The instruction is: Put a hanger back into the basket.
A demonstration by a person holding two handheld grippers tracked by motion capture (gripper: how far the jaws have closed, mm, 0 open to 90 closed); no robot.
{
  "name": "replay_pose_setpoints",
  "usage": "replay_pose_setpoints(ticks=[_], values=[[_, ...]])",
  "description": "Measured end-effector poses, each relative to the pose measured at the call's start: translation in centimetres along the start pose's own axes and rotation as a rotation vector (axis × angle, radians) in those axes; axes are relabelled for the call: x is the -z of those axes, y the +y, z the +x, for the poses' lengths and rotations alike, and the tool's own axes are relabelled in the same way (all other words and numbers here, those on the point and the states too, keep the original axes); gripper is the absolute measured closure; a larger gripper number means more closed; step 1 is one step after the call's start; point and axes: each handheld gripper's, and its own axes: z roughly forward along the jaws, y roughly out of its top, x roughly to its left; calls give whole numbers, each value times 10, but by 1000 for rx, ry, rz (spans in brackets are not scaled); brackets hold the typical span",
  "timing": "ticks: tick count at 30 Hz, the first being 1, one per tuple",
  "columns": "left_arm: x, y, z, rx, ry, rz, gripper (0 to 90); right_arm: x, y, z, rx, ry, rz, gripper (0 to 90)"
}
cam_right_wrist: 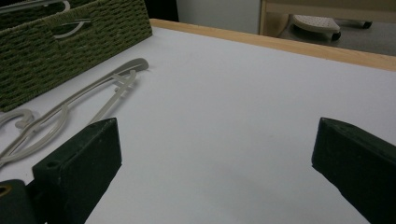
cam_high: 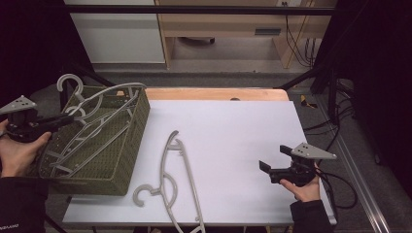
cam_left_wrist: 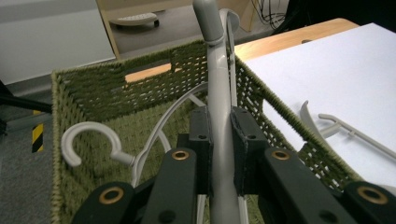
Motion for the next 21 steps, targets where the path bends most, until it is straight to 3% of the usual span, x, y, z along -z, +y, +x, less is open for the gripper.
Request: replay_pose_setpoints(ticks=[10, 21], values=[[6, -6, 12, -3, 33, 44, 801, 0, -1, 0, 2, 2, 8, 19], [-14, -18, 10, 16, 28, 65, 800, -1, 0, 0, -2, 1, 7, 19]])
